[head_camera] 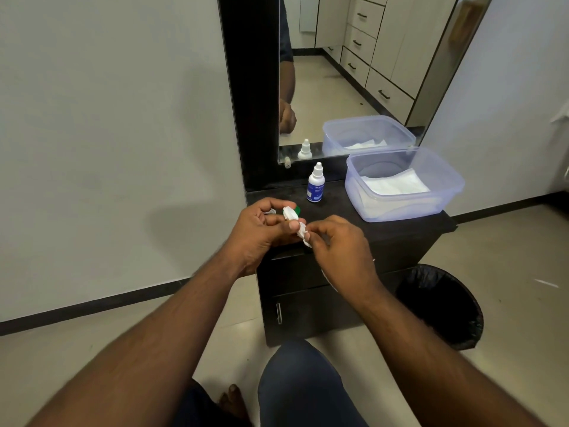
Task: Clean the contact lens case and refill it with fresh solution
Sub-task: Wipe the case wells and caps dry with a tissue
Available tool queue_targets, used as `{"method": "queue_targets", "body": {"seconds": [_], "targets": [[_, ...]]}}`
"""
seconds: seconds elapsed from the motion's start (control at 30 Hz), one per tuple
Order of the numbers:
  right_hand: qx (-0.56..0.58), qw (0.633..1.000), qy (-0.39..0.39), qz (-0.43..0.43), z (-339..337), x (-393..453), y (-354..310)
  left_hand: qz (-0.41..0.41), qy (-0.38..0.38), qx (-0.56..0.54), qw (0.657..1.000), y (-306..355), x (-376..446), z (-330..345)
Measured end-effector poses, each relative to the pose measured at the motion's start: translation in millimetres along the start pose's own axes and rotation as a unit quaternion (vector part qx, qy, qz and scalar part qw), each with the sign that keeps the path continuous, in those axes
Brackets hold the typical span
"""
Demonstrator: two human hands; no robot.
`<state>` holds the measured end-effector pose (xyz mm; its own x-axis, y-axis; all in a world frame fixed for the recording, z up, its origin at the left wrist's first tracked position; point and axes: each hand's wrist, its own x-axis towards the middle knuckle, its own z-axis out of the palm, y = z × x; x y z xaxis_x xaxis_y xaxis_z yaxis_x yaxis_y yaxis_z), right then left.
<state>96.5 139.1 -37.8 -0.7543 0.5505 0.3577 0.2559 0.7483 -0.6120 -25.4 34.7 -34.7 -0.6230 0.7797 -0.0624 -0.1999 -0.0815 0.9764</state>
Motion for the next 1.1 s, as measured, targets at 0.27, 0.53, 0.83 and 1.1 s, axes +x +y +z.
{"method": "queue_targets", "body": {"seconds": [0.27,0.53,0.83,1.1], "targets": [[-0.039,0.999,-0.010,-0.006,-4,4,-7,0.013,-0.009,0.067,0.998,0,-2,5],[-0.060,0.998,0.006,-0.013,0,-6,5,0.016,0.019,0.033,0.999,-3,-1,4],[-0.004,0.995,0.042,-0.093,4,-4,5,0.004,0.016,0.010,1.000,1,-4,3],[0.014,0.980,0.045,-0.193,-1,1,19,0.018,0.015,0.033,0.999,-3,-3,5]]}}
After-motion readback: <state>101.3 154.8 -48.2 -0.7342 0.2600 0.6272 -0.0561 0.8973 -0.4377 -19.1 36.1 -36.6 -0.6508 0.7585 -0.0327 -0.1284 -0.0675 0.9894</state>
